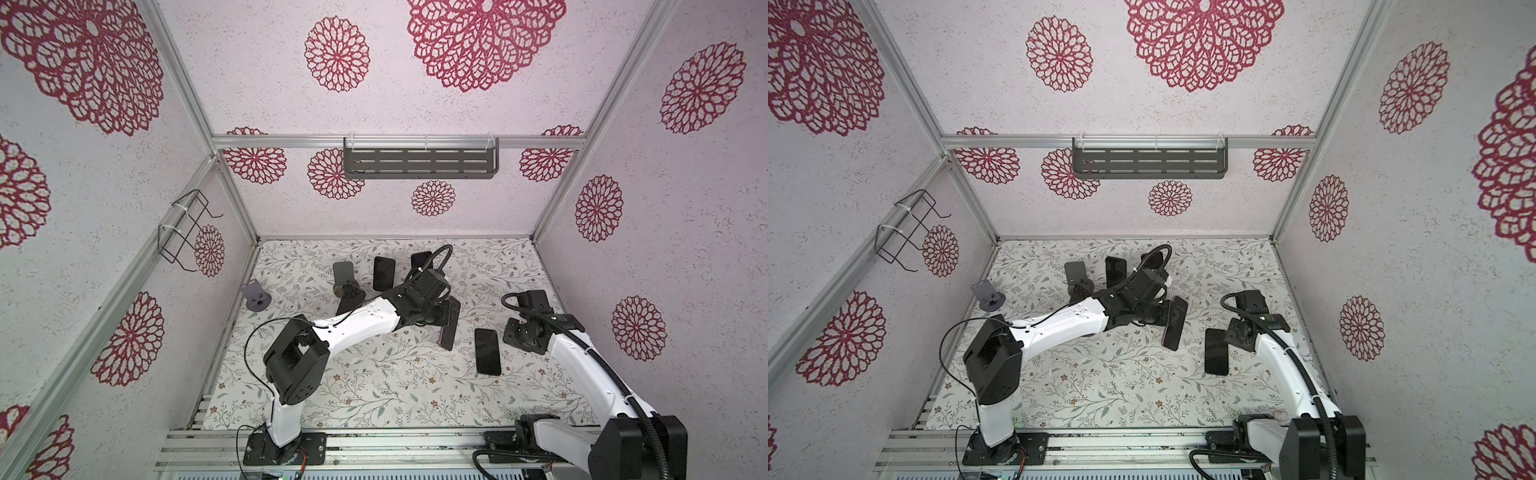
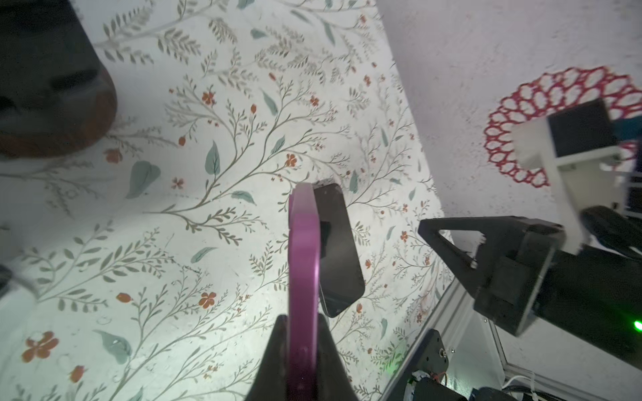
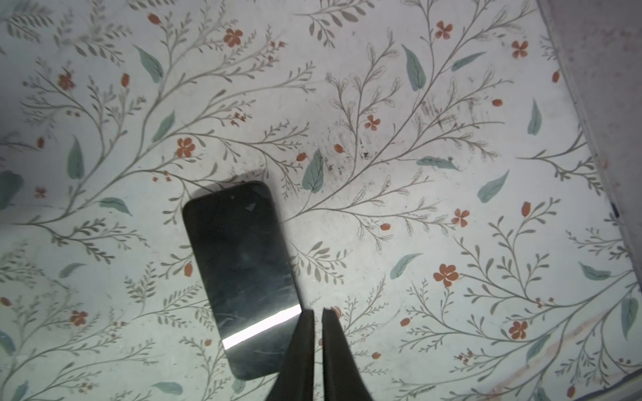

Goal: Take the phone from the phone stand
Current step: 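Carry the pink-cased phone with the left gripper toward the black phone on the table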

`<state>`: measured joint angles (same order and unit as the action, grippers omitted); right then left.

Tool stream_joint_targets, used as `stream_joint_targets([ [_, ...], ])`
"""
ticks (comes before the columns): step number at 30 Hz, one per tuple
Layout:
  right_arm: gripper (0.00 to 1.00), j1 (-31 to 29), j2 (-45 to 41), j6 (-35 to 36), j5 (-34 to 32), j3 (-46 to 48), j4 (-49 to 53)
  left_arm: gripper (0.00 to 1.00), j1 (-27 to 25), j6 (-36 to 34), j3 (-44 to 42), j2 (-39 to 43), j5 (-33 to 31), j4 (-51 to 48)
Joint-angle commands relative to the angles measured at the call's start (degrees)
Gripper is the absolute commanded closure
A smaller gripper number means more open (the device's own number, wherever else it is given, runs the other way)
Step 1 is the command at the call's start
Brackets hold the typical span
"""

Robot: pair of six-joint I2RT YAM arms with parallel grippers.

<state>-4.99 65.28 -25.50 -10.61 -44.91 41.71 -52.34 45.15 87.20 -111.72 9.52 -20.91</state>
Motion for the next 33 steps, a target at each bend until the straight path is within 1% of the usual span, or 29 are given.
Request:
stream_joint_targets([
  [1, 0.89, 0.2, 0.7, 0.3, -1.7, 1.4, -3.8, 1.0, -1.1, 4.5, 0.4, -0.2, -1.8, 5.3],
  [2, 0.89, 0.2, 1.1, 0.3, -1.8, 2.2, -4.8, 1.0, -1.3, 5.5, 0.0, -2.3, -2.2, 6.1],
  [3, 0.89, 0.3, 1.4, 0.3, -1.9, 2.5, -5.5, 1.0, -1.4, 6.6, -0.4, -2.6, -2.4, 6.8],
  [8, 0.9, 0.6, 2.2, 0.9, -2.7, 3.6, -7.9, 1.0, -2.6, 15.0, -6.7, -2.3, -5.0, 14.5],
  [10, 0.89, 0.9, 2.2, 1.1, -2.2, 4.2, -8.7, 1.0, -3.1, 16.5, -7.6, -2.7, -4.7, 15.6],
  [14, 0.88, 1.9, 2.1, 1.1, -2.1, 5.9, -10.3, 1.0, -4.5, 16.4, -7.2, -3.8, -3.5, 15.1],
  [19, 0.85, 4.0, 2.4, 1.5, 1.1, 7.4, -13.0, 1.0, -5.4, 17.3, -7.4, -5.1, -3.3, 15.6],
  [21, 0.85, 4.1, 3.4, 2.0, 1.3, 7.8, -13.7, 1.0, -5.4, 17.5, -7.0, -5.9, -2.6, 16.0],
  [24, 0.87, 4.2, 4.6, 2.7, 1.8, 8.4, -16.0, 1.0, -5.5, 18.6, -6.4, -7.6, -1.2, 16.4],
  [27, 0.89, 4.1, 6.5, 3.1, 2.6, 8.1, -17.2, 1.0, -5.5, 20.8, -7.8, -8.7, -0.7, 18.8],
  [29, 0.9, 4.1, 7.7, 3.9, 2.3, 8.0, -17.5, 1.0, -5.5, 21.3, -7.9, -9.2, -0.6, 19.3],
  [33, 0.92, 4.1, 9.3, 4.8, 4.7, 8.6, -20.2, 1.0, -5.7, 22.5, -8.6, -10.2, -1.5, 21.4],
])
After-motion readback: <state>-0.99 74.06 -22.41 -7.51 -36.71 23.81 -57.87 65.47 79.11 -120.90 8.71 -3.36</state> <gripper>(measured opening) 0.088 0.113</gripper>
